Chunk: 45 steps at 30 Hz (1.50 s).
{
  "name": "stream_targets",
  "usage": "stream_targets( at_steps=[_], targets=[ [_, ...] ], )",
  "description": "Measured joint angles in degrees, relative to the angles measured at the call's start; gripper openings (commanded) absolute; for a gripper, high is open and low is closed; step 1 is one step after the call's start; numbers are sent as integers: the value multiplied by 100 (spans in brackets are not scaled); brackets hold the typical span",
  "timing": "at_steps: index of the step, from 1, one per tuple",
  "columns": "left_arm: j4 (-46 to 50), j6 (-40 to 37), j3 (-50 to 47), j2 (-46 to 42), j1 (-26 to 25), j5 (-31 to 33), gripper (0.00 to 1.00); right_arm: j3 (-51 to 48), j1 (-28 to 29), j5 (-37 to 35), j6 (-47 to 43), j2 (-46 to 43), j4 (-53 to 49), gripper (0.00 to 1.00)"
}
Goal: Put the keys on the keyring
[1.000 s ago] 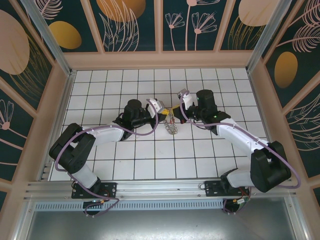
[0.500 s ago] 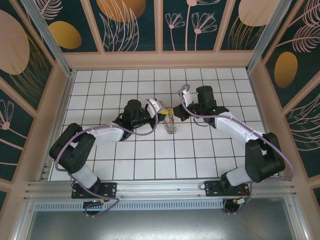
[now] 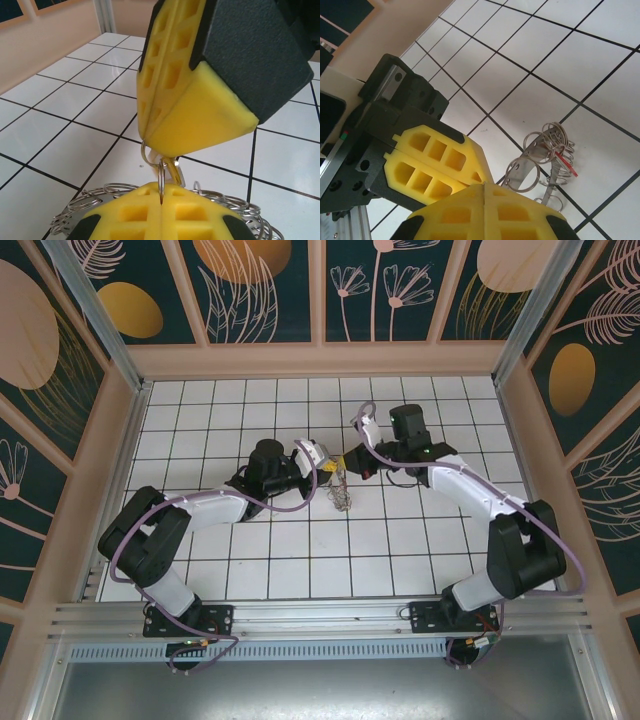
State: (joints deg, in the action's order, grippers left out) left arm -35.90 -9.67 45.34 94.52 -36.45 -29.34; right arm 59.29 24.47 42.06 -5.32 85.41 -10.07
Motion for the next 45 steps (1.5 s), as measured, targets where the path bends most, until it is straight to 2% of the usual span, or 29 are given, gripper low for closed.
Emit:
stream_targets(
  at_steps=[13,21,45],
  targets=[
    [157,-22,33,0,4,-15,0,310,179,-260,-619,118,-651,0],
    [361,-59,120,2,4,-11,0,227,120,-621,-573,116,-605,0],
    [704,-127,433,168,4,-166,0,0,125,-361,-337,-9,-238,0]
  ],
)
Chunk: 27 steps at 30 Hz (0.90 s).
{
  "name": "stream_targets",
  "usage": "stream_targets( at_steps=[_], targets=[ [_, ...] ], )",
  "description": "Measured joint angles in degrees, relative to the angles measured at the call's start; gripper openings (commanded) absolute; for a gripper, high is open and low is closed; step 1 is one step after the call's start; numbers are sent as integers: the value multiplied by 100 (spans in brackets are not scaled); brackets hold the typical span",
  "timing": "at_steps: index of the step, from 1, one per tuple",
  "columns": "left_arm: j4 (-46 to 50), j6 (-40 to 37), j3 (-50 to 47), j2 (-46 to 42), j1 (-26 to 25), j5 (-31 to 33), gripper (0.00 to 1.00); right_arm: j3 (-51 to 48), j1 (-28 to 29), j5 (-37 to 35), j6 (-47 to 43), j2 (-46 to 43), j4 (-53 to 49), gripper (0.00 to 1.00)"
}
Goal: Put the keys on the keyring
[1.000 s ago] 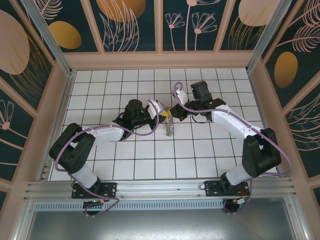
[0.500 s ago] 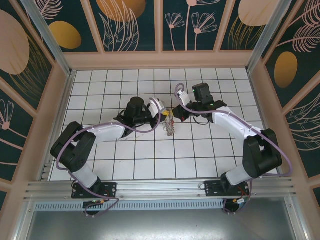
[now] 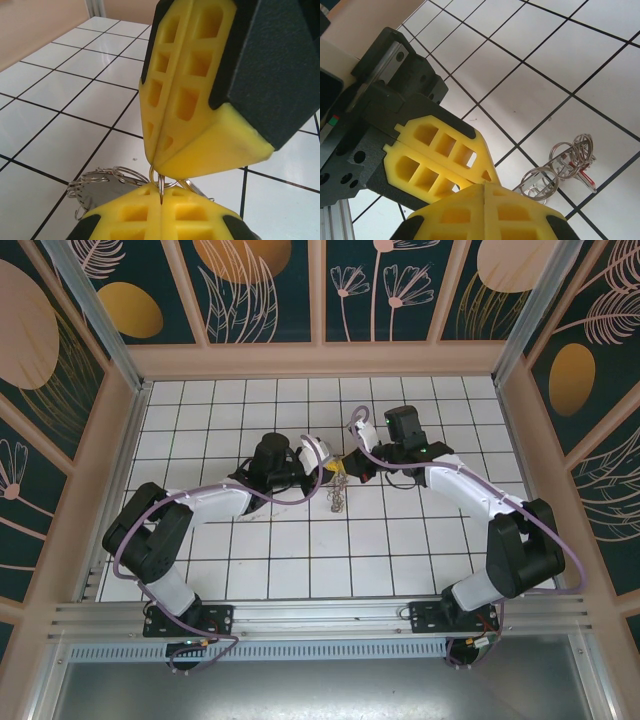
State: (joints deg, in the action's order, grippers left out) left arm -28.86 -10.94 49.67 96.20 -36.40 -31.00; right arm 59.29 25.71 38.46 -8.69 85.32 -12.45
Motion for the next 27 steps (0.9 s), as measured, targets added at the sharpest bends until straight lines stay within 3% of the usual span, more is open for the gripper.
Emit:
stream_targets(
  at_steps=[5,10,16,27],
  targets=[
    [0,-7,0,-2,0,2,0,-26,7,-109,2,-59,0,0],
    [57,-70,33,0,-15,-17,0,-203,13,-258,35,-273,87,15],
    [216,-107,116,0,-17,-20,0,-658,15,-492,153,-1091,525,20],
    [737,-376,549,179,-258,-20,0,-1545,-339,-1985,531,-2446,1668,21]
  ],
)
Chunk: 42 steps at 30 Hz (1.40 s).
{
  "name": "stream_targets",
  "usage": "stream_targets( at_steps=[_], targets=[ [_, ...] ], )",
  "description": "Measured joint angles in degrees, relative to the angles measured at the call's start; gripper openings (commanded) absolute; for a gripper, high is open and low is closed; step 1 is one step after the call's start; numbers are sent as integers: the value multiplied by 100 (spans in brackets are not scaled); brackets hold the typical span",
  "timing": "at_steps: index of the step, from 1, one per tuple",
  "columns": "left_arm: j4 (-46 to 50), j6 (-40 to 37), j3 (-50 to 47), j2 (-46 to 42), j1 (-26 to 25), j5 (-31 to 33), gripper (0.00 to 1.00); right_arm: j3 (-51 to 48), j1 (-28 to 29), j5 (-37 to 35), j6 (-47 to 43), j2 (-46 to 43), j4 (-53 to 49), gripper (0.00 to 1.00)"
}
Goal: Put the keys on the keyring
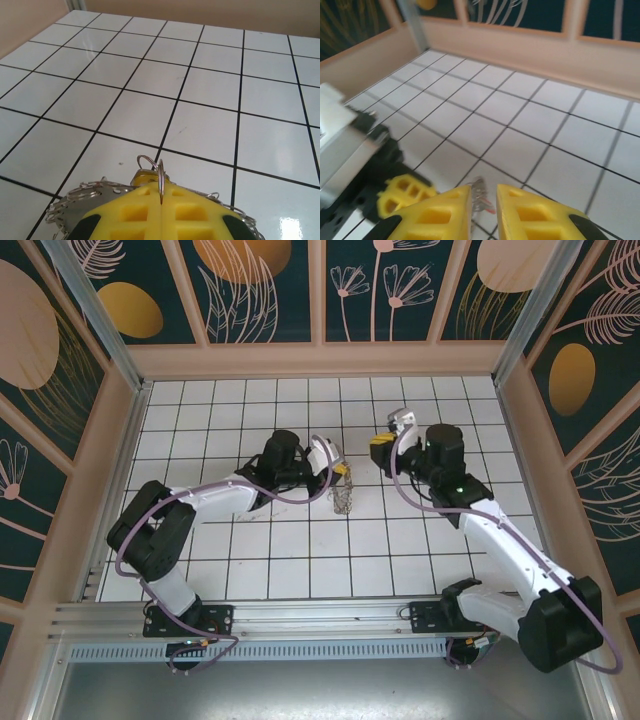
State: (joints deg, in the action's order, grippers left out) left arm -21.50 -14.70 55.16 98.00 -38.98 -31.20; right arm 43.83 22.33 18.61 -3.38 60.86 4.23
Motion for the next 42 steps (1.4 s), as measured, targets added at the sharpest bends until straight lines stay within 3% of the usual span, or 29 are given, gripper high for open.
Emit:
stream_targets(
  at_steps=[10,16,22,33,36,39,42],
  targets=[
    [741,-422,734,496,-376,24,0,-273,-461,-981,811,-155,284,20],
    [1167,-588,1141,903,-654,20,0,-273,-1119,-1283,1626,46,79,18],
    [1401,-629,1294,1211,-776,-44,0,-273,-1843,-629,2328,741,-326,17],
    [1792,-765,1539,1506,-831,-26,0,-144,-1862,645,2538,1779,-586,20],
    [1836,-774,1578,1613,-874,-39,5,-68,-1858,925,2538,2068,-629,20],
    [1705,-673,1517,1606,-903,2,20,17,-1829,1123,2520,2295,-713,20],
    [1141,-479,1032,1274,-903,129,29,125,-1733,1239,2468,2455,-831,20]
  ],
)
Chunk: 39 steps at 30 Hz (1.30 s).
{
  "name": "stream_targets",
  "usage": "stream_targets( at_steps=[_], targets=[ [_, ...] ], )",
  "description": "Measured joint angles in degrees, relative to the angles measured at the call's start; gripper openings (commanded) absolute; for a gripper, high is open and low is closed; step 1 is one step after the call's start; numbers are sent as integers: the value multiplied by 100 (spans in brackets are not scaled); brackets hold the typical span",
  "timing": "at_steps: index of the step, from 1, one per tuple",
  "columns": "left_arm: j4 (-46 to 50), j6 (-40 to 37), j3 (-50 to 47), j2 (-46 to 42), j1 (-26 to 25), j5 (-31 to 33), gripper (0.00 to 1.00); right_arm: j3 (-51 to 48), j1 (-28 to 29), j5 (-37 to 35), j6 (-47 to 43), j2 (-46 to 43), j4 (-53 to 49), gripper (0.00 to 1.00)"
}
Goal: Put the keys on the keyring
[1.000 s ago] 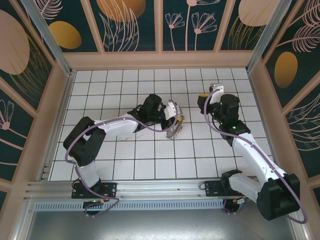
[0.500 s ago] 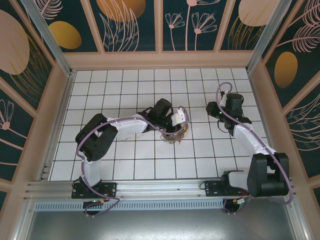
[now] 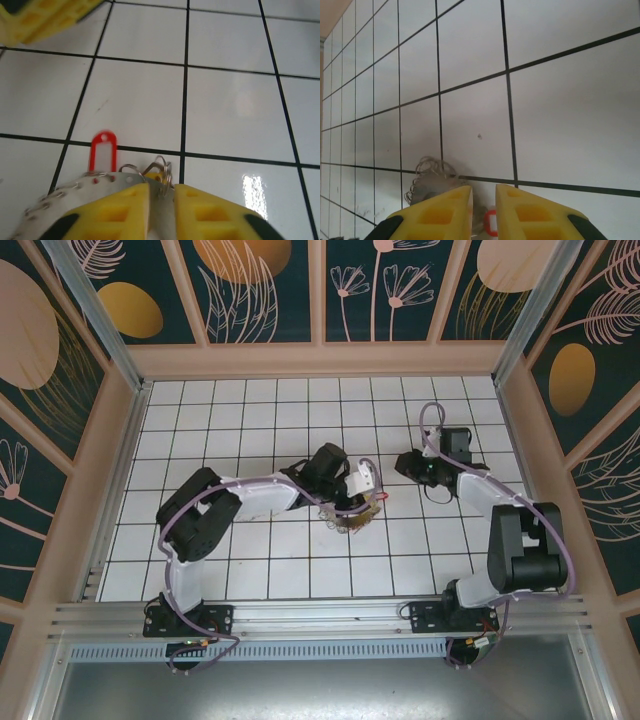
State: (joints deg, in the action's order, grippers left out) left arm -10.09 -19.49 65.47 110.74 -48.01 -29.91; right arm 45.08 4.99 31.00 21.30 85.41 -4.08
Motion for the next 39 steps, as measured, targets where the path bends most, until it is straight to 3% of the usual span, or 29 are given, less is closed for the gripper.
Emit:
stream_targets(
  at_steps=[8,16,27,32,39],
  targets=[
    [-1172,710,-931,-1001,118,439,30,219,221,223,-273,223,-168,22],
    [-2312,2417,-2404,-1729,669,1189,31,249,765,175,-584,326,-520,24],
    [-2529,4164,-2778,-1794,688,2337,31,-608,1025,-223,-278,109,-535,26],
    [-2514,4391,-2776,-1794,693,2774,31,-616,1104,-249,-225,111,-516,26],
    [-2461,4651,-2765,-1794,710,2876,30,-616,1270,-243,-70,297,-426,23]
  ],
)
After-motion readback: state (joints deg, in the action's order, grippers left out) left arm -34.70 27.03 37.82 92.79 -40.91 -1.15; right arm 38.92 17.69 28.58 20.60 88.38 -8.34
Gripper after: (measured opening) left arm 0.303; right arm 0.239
